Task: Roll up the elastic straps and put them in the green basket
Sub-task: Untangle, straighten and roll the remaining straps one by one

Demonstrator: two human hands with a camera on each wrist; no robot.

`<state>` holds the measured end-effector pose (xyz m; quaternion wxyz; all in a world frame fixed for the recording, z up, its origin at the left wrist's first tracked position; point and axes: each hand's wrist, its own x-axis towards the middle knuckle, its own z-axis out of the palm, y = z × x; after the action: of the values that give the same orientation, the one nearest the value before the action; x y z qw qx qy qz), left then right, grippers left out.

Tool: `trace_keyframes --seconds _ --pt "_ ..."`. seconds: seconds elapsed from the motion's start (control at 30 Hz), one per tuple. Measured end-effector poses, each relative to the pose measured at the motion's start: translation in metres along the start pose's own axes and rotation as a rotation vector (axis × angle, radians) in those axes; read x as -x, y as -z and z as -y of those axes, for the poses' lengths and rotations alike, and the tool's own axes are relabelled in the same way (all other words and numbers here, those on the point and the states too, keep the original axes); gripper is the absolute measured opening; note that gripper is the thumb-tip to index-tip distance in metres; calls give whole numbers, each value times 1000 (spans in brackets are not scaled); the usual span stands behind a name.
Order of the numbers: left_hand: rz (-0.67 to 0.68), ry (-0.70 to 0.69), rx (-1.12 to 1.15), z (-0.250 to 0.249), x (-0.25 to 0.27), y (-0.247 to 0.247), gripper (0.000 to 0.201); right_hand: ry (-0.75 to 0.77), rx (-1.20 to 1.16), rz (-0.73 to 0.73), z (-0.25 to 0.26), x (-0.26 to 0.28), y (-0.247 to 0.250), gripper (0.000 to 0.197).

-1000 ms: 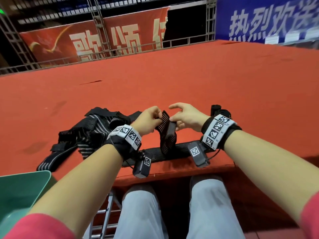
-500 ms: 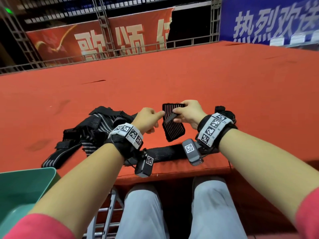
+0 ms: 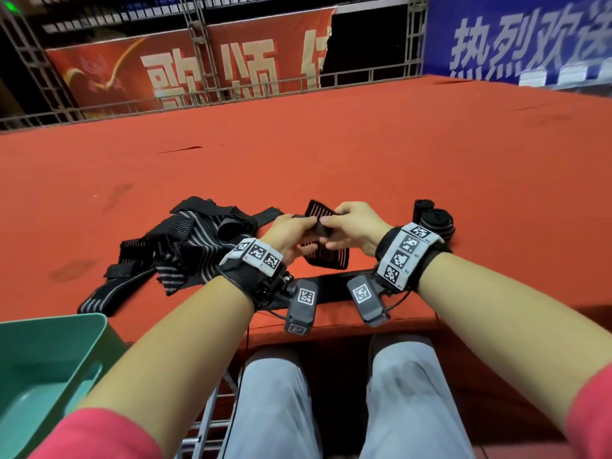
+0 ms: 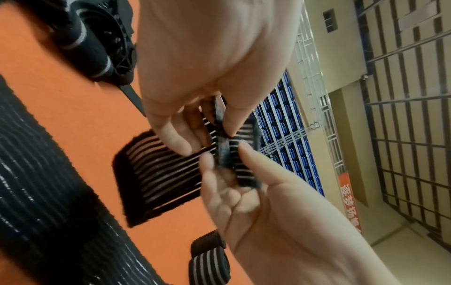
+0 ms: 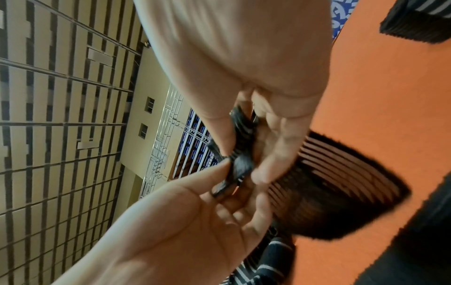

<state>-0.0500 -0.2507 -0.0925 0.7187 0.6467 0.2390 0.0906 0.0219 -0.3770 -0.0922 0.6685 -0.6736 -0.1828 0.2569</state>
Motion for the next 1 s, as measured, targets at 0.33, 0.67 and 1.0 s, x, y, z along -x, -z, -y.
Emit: trace_keyframes --seconds 0.33,0.67,1.0 --pt "-266 -1 44 24 -20 76 29 142 187 -326 -7 -15 54 30" --pt "-466 7 -240 88 -22 150 30 -62 169 -485 -54 -21 110 24" --pt "-386 -17 -566 120 -33 148 26 -146 300 -451 -107 -18 133 26"
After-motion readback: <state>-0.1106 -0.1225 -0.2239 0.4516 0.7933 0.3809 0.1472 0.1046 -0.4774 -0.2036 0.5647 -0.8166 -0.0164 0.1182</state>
